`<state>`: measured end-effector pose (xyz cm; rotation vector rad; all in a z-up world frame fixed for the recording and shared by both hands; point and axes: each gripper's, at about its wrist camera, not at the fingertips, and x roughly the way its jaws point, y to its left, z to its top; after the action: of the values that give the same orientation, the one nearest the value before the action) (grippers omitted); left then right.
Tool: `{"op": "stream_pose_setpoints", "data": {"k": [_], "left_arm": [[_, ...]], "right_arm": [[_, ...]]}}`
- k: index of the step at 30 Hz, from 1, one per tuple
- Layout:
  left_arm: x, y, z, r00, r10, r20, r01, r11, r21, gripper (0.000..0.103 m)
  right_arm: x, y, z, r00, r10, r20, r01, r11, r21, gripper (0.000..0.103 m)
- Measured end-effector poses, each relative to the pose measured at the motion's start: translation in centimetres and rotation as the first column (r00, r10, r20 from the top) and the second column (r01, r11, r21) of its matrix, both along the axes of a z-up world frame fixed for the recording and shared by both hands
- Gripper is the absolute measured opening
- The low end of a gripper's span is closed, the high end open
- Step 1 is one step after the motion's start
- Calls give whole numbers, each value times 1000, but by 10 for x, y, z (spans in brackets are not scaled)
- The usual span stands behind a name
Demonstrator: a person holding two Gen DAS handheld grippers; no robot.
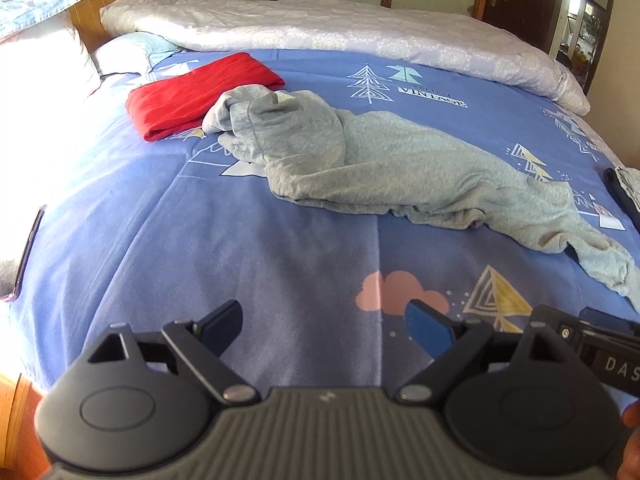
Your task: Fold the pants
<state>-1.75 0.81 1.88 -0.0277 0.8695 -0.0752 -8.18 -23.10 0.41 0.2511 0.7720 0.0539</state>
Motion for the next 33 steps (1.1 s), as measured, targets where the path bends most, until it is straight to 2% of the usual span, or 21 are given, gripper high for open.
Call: {"op": "stream_pose_setpoints", "data": {"k": [12,17,20,22,24,27,29,31,32,33], "left_arm": [[1,-6,-3,1000,-14,2,14,999,29,94],[17,-2,-5,1000,-26,12,26,1000,13,94],[47,14,-2,999,7,50,-7,1000,1,94],[80,26,-2,998,43,53,-43,999,-7,94],[119,36,-5,996,83,41,-82,996,-27,94],[175,43,-17,992,129,14,-129,991,-21,94],[205,39,-28,993,120,-5,-120,993,-12,94],[229,33,-45,991,122,-56,-122,993,1,81],[237,30,-55,988,120,-97,-121,993,-5,46],[242,28,-63,984,102,-145,-106,994,-24,17]], "right_arm": [[-1,-6,-4,1000,-12,-7,13,1000,25,72],[3,-19,-4,999,-34,17,34,999,11,70],[9,-54,2,986,-156,62,157,987,-18,66],[13,-86,3,968,-245,61,245,969,-6,57],[13,-111,2,948,-312,64,314,949,-12,56],[18,-132,-6,933,-354,56,357,933,-51,55],[25,-140,-14,932,-361,24,362,931,-45,55],[37,-142,-23,942,-335,-20,336,942,1,57],[45,-141,-27,949,-312,-47,313,949,40,57],[53,-140,-32,956,-285,-74,291,952,94,57]]}}
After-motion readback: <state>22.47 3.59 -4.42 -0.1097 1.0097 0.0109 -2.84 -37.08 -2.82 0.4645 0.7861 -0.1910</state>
